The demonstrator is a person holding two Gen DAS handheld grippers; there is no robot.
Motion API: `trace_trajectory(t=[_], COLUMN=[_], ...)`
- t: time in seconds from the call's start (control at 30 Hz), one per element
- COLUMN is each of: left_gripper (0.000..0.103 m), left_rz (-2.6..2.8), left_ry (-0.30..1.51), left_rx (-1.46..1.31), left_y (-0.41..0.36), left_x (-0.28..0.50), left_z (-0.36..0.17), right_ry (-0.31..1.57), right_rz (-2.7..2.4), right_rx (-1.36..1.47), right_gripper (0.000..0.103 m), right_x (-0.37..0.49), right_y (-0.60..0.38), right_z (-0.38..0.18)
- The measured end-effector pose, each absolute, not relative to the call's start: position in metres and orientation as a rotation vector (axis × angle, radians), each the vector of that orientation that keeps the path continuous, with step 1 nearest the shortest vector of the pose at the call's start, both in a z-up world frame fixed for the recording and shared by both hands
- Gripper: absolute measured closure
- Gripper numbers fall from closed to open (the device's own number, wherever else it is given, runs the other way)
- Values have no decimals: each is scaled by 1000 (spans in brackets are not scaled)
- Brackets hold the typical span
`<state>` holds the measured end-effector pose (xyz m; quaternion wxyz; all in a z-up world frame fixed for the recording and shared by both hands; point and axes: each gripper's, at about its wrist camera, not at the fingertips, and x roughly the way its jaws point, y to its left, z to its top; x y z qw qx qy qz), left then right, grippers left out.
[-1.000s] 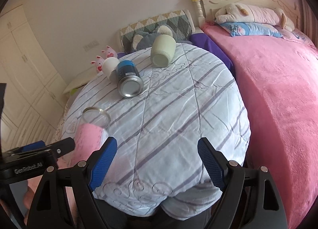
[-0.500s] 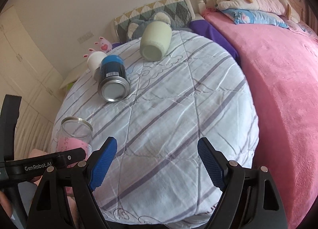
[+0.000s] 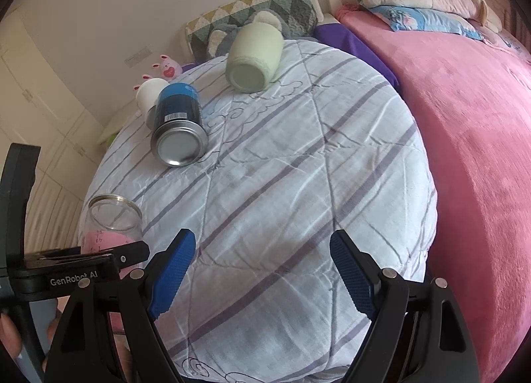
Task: Flip cup upright
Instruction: 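Close the left gripper around the jar's labeled body, then rotate the held jar with the left gripper until its open rim faces up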
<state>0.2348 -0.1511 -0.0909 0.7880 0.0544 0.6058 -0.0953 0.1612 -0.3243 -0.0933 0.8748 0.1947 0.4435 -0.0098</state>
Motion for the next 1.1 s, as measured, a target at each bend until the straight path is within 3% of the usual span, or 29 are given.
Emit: trace_trajectory(t=[0.33, 0.4, 0.63, 0.73, 0.8, 1.1], left_gripper=[18, 13, 12, 20, 31, 32], left_rz=[-275, -232, -129, -109, -116, -169], left_ry=[1311, 1321, 1330, 1316, 1313, 1228], left_rx=[155, 126, -45, -80, -91, -35], left_y=[-169, -164, -147, -141, -138, -156], left_x=[228, 224, 225, 232, 240, 229], left_z=[-90, -94, -93, -90, -89, -85], right_ry=[930, 928, 934, 930, 929, 919], right_rz=[-60, -57, -28, -21, -20, -41], right_rx=[408, 404, 387, 384, 381, 394], right_gripper=[19, 19, 19, 19, 19, 19], right_x=[155, 156, 162, 163, 163, 159], right_y=[-330, -329, -325, -327, -329, -337], right_z=[-91, -90, -89, -87, -87, -85])
